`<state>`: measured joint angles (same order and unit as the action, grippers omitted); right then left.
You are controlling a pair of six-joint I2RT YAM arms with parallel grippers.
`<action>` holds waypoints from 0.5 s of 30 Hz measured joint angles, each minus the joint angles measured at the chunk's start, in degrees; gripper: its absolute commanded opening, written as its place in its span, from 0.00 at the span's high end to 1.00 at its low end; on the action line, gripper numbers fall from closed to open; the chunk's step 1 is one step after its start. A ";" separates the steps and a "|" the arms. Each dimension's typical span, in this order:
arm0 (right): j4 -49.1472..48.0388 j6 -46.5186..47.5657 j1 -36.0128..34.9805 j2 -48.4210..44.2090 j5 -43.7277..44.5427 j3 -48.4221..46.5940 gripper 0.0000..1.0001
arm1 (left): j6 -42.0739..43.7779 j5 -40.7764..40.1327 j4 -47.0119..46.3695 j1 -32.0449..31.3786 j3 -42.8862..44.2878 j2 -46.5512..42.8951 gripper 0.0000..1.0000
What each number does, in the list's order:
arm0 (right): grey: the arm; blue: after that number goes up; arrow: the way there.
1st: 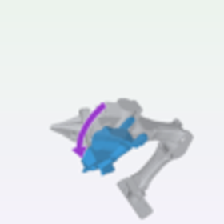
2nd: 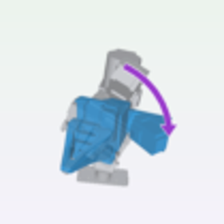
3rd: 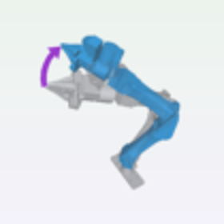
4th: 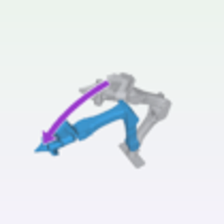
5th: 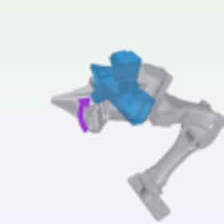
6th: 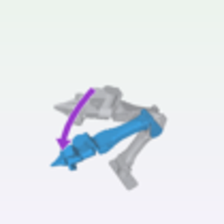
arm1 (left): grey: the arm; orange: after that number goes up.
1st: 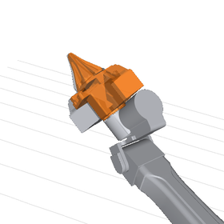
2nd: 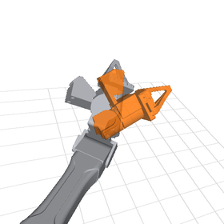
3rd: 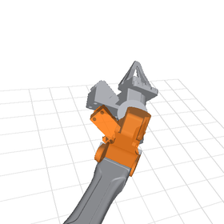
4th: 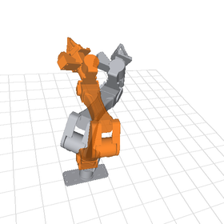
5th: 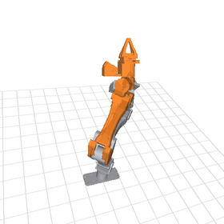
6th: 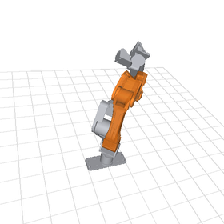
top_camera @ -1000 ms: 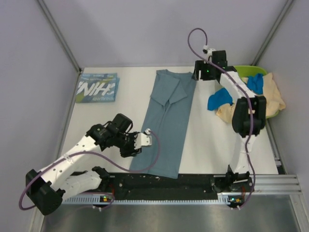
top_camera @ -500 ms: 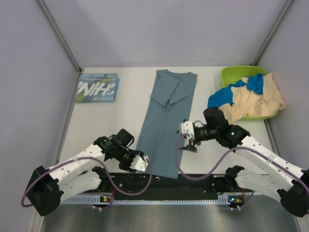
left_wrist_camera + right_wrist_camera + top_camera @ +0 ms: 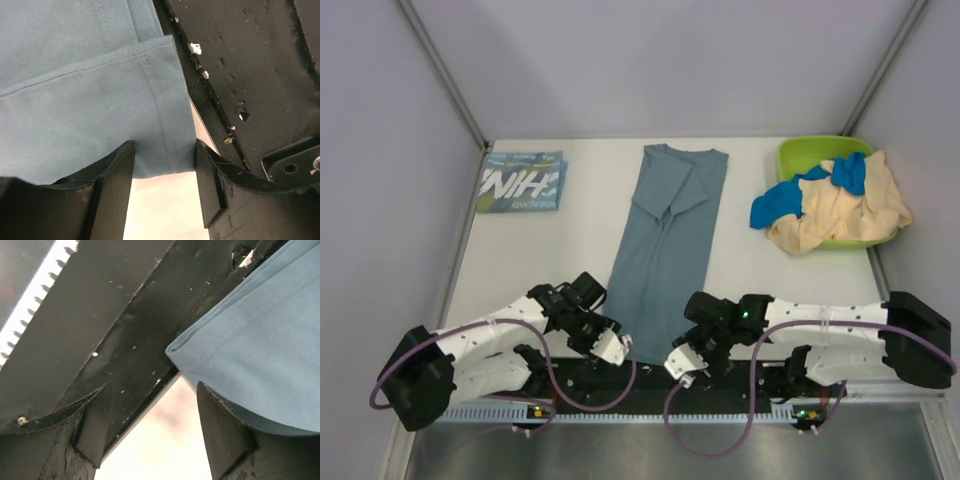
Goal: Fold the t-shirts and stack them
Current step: Grab the bottom of the folded rectangular tshirt with both arms
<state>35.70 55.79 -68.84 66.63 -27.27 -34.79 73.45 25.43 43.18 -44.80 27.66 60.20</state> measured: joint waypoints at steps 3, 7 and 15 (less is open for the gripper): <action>-2.64 0.15 -0.44 3.72 1.42 -0.26 0.39 | -0.83 -0.35 0.20 -0.28 0.42 0.98 0.62; -6.16 -0.02 -0.94 6.99 2.01 -0.26 0.42 | -2.14 -0.46 0.17 -0.61 1.07 2.27 0.85; -10.25 -2.08 -2.16 11.76 2.16 -1.49 0.85 | -4.42 -1.14 -1.11 -1.25 1.14 2.19 1.00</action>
<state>25.45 53.71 -71.00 78.39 -25.10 -36.27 69.04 24.29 42.06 -46.04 28.80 62.39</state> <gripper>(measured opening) 0.298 0.022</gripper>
